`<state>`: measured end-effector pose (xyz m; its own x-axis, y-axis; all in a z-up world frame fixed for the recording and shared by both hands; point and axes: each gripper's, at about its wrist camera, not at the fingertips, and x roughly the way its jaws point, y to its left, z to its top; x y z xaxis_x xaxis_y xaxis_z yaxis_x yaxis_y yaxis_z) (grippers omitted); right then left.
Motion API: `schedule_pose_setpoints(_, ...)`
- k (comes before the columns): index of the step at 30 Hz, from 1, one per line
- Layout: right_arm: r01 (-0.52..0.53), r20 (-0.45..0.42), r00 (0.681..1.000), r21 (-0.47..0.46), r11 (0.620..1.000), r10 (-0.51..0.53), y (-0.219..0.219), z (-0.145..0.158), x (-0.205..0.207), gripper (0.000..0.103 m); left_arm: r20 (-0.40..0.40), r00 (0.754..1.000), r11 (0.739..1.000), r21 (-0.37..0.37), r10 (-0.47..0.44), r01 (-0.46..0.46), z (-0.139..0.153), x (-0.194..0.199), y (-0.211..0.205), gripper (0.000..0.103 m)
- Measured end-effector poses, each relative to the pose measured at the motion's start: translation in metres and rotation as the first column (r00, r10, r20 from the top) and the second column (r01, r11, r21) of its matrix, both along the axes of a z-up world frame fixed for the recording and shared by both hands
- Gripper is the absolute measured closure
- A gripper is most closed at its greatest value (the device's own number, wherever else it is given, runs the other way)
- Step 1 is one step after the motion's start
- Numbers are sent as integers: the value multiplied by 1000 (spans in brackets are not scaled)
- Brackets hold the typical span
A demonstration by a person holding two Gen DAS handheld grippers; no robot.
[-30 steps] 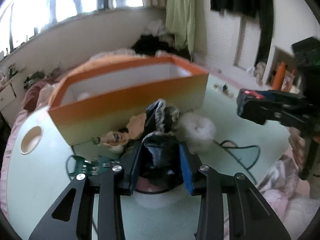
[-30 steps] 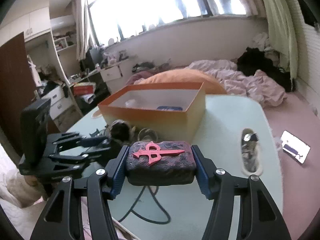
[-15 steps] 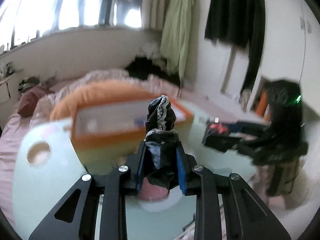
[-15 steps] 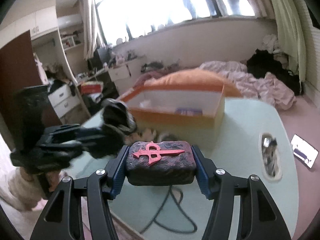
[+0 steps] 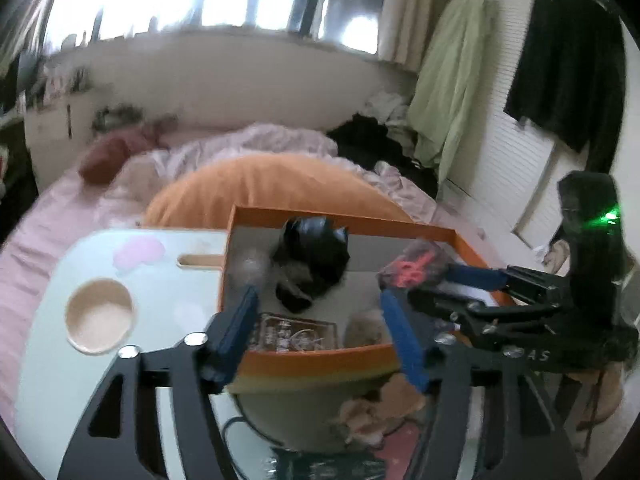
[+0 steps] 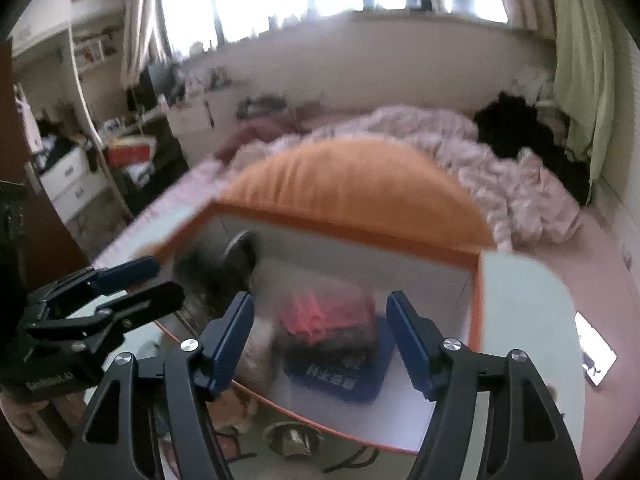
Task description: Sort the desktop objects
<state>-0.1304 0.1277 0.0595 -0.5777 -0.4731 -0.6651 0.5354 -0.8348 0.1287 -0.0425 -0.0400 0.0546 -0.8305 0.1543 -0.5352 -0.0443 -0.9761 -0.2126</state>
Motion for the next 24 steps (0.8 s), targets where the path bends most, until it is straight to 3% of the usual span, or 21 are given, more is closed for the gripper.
schedule_pose_setpoints(3,11,-42,999,4,1000,-11,6,-2,7,33,-1,1000,1000,-20,-4,4,2,3,1,34)
schedule_pose_setpoints(7,24,-76,997,-93,995,-31,24,16,21,33,-90,996,1000,12,-23,24,21,25,1,34)
schedule_pose_setpoints(9,10,-102,995,-108,994,-21,28,27,37,32,-61,997,998,-8,-56,56,28,33,10,26)
schedule_pose_setpoints(12,-15,-104,995,-81,997,6,32,28,68,23,2,994,992,-56,-113,113,20,57,25,25)
schedule_pose_setpoints(16,-56,-35,998,-27,998,55,40,-1,107,22,92,991,986,-126,-96,108,-10,89,41,25)
schedule_pose_setpoints(18,-51,-3,999,-6,999,51,42,-15,120,22,132,988,988,-118,-83,99,-26,95,42,25)
schedule_pose_setpoints(21,-24,-10,1000,68,997,25,41,-36,136,22,192,979,995,-57,-71,84,-46,93,41,23)
schedule_pose_setpoints(23,-28,-15,999,113,993,30,37,-49,139,22,168,984,991,-106,-58,76,-45,96,48,19)
schedule_pose_setpoints(24,-11,-60,998,124,992,19,37,-51,143,16,165,985,989,-129,-54,76,-45,97,53,17)
